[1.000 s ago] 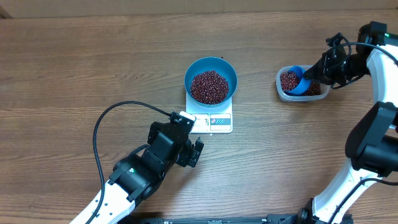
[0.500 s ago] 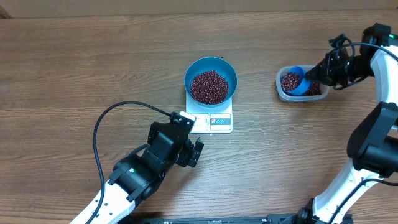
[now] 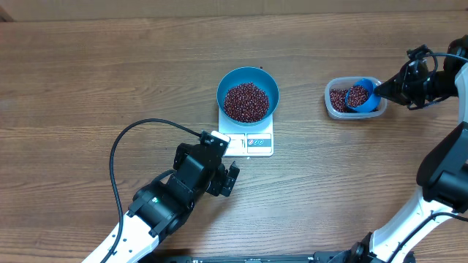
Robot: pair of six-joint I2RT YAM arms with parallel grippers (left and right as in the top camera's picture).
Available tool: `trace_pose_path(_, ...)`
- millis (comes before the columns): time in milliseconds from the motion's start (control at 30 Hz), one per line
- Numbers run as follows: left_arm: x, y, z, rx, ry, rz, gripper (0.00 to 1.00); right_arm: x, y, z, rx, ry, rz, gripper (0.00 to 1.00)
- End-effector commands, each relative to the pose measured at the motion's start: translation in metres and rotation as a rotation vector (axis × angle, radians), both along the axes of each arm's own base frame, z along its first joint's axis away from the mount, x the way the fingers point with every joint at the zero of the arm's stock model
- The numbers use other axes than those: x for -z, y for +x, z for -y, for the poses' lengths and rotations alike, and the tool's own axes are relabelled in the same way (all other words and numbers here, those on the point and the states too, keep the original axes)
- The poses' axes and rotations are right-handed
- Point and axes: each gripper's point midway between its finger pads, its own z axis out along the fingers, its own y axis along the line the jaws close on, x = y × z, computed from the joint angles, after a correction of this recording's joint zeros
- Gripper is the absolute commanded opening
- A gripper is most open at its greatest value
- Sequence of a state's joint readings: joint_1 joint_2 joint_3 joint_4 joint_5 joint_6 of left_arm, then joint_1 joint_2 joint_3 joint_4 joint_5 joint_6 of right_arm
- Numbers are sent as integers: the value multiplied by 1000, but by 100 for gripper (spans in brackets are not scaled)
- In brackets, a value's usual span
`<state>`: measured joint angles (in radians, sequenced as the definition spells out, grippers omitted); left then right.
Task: Scoop item into bowl and weigh 150g on scale
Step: 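Drag the blue scoop through the beans in the tub to fill it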
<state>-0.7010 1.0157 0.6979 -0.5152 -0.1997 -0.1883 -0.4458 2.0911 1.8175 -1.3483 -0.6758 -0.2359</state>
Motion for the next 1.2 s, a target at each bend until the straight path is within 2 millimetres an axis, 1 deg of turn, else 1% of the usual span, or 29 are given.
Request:
trace_pose_path(0, 4, -1, -2, -18, 7, -6, 100, -13, 4, -1, -5, 59, 56, 4)
trace_pose_path(200, 4, -1, -2, -18, 7, -6, 100, -15, -2, 0, 3, 81, 40, 4)
trace_pose_path(400, 4, -1, -2, -18, 7, -6, 100, -20, -6, -5, -29, 110, 57, 4)
trace_pose_path(600, 4, -1, -2, -18, 7, -6, 100, -22, -8, -7, -30, 117, 54, 4)
trace_pose_path(667, 4, -1, -2, -18, 7, -6, 100, -28, -8, -10, -43, 136, 77, 4)
trace_pose_path(1067, 4, -1, -2, -18, 7, -6, 99, -55, -13, -14, -62, 120, 125, 4)
trace_pose_path(1167, 4, -1, -2, -18, 7, -6, 100, -61, -14, -19, -83, 144, 150, 4)
